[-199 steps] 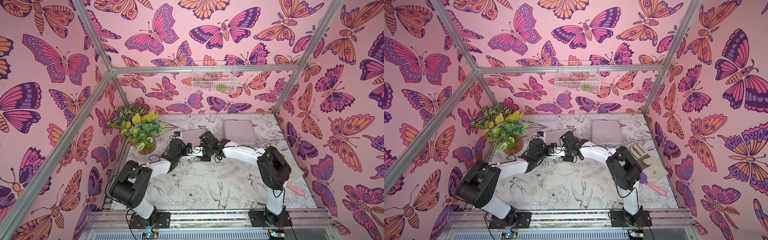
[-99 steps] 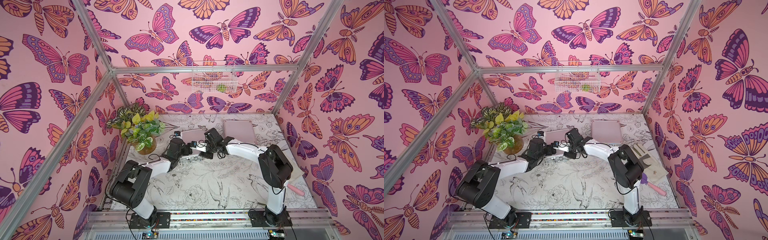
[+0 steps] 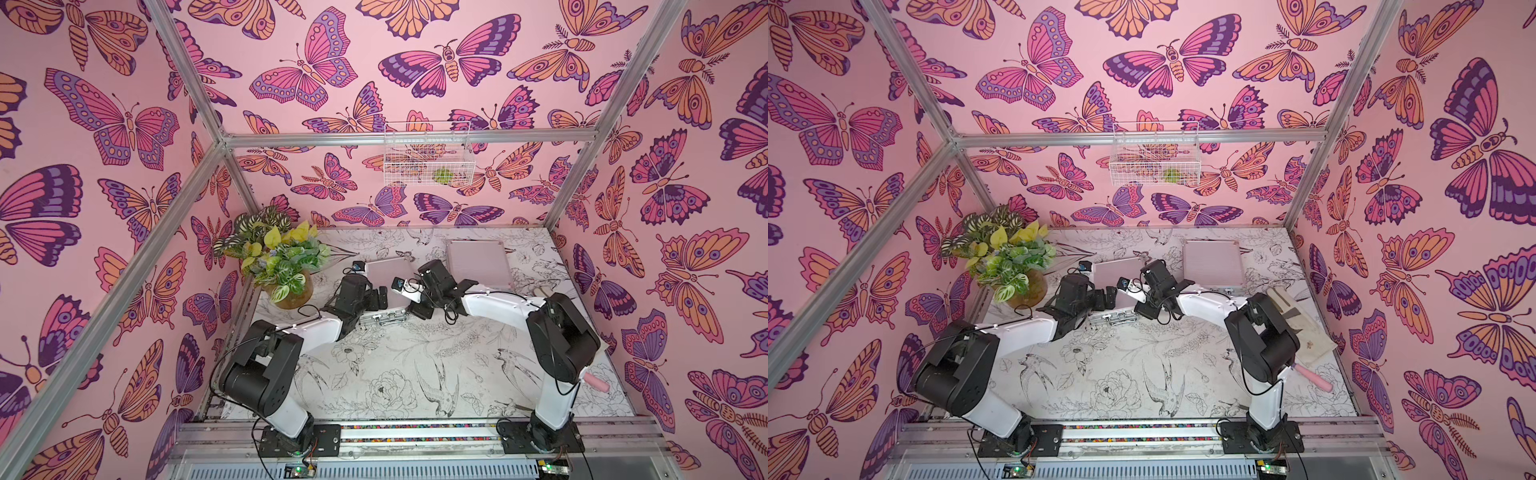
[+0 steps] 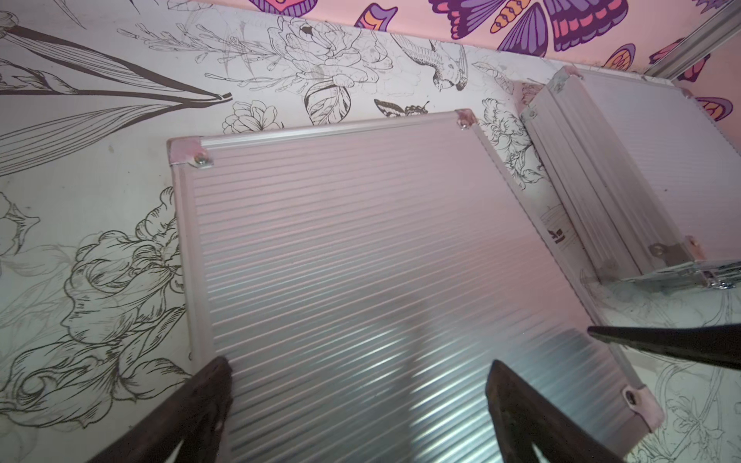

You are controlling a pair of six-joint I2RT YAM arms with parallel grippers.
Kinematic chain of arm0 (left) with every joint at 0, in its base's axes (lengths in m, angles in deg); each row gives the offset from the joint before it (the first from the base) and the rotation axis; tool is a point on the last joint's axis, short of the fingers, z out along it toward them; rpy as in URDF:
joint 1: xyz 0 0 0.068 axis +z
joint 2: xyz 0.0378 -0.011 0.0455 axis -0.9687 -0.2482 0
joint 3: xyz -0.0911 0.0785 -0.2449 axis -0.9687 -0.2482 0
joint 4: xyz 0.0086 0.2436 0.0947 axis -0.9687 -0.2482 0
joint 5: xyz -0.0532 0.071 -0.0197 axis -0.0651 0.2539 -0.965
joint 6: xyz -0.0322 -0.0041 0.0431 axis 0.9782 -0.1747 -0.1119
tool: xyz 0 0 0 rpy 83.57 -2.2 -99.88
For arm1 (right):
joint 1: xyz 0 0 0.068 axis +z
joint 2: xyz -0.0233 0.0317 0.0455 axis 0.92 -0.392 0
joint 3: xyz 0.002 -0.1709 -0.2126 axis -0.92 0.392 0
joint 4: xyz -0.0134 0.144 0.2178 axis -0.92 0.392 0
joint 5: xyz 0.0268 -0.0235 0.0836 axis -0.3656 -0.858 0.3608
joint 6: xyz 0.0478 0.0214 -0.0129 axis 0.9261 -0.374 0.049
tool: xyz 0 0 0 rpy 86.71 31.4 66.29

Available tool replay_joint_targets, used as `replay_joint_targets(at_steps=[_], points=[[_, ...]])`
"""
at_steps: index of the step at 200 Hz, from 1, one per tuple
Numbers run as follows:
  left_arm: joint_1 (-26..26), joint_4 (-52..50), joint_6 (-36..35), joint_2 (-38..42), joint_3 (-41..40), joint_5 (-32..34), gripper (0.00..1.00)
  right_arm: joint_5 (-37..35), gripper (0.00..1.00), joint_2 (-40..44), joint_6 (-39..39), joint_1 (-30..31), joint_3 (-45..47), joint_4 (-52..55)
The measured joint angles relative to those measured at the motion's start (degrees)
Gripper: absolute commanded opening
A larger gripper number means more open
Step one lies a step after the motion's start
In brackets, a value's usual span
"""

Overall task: Close the poker set cases
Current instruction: Fasten the fastener on the poker set case, then reset both arms

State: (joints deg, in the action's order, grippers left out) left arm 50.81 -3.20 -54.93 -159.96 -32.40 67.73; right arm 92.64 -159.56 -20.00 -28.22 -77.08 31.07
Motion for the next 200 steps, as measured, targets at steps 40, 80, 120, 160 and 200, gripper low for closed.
replay_joint_targets(at_steps=[40, 80, 120, 160, 200], points=[[0.09, -5.44, -2.62, 1.79, 1.03, -0.24, 1.00, -1.86, 0.99, 6.38, 6.08, -1.70, 3.89, -3.04], [0.00, -10.43, -4.15, 7.76, -0.81, 0.24, 1.00, -4.96, 0.99, 14.51, 14.58, -4.46, 10.47, -5.92], [-1.51, -13.03, -4.46, 16.96, -5.05, 3.72, 1.00, -10.01, 0.99, 23.93, 23.50, -10.32, 20.79, -7.06], [-2.49, -15.85, -4.48, 25.97, -9.68, 8.37, 1.00, -15.67, 0.99, 32.22, 28.06, -15.34, 27.47, -7.28], [-2.47, -18.21, -4.72, 29.38, -12.52, 12.74, 1.00, -15.23, 0.99, 34.67, 32.11, -26.86, 32.68, -10.34]])
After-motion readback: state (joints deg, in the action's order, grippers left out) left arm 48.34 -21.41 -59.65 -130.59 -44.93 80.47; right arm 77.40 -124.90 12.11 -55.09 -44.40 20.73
